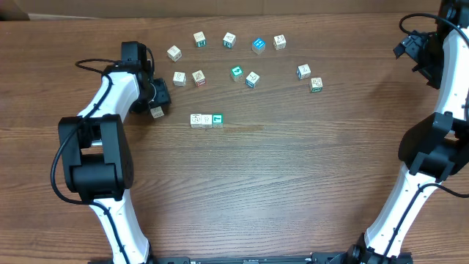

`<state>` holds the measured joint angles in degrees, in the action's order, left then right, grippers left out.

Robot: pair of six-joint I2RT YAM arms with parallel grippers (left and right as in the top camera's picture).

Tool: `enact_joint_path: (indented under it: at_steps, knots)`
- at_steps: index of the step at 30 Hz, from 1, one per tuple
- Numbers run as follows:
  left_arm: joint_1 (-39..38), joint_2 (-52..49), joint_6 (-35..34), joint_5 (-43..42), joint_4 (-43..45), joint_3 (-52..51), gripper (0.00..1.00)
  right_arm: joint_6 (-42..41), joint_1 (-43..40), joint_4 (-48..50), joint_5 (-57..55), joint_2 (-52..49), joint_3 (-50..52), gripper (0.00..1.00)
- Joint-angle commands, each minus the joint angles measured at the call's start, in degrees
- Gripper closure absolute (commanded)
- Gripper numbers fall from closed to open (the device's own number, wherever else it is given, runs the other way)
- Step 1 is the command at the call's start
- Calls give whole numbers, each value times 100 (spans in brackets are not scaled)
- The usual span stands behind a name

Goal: Form a horizontal line
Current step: 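Grasp the yellow-lettered block and carry it toward the row's left end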

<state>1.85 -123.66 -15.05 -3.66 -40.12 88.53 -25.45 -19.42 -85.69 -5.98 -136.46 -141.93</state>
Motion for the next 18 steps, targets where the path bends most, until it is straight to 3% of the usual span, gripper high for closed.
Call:
enact_joint_path:
  at_steps: [1,8,15,18]
  knots:
    - [-4,-341,-170,-87,-326,-133,43,24,-20,11,-11,96,20,0]
    - [-4,-341,-170,-85,-968,210,50,24,-20,11,-13,96,20,0]
    - [-4,-341,-170,-85,-1281,382,43,24,-20,11,-13,96,20,0]
    - [-4,-341,-168,-85,-1311,385,51,24,-20,11,-11,96,20,0]
